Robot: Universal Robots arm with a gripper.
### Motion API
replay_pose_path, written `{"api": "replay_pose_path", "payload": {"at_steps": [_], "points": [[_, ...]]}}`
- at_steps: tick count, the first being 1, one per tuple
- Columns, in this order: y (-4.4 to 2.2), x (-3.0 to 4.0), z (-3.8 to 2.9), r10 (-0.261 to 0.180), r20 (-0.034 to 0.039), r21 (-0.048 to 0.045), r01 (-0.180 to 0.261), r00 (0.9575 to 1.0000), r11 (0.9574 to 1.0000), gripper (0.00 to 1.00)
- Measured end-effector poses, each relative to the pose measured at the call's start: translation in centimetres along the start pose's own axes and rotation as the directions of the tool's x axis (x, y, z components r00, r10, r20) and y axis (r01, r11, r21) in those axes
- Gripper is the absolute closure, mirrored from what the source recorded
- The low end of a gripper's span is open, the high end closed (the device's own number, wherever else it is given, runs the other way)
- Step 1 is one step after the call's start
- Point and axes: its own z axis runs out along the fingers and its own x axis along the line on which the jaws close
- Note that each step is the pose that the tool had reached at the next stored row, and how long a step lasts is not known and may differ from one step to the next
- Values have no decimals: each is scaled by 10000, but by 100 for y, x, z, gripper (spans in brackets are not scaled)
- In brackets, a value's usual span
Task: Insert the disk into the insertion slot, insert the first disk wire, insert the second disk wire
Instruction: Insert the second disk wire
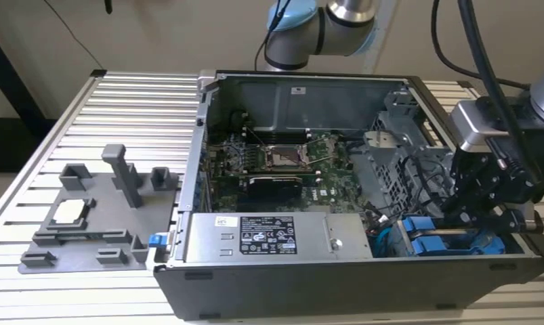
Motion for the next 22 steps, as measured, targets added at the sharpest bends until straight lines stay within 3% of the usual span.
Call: {"api": "replay_pose_path", "payload": {"at_steps": [5,10,20,22], "points": [[0,-2,-17,0,-7,1,0,10000,10000,76],[2,-10,-89,0,-4,0,0,10000,10000,76],[18,-10,-93,-4,-9,26,4,10000,10000,76],[35,-8,-92,-7,-8,73,8,10000,10000,84]]}}
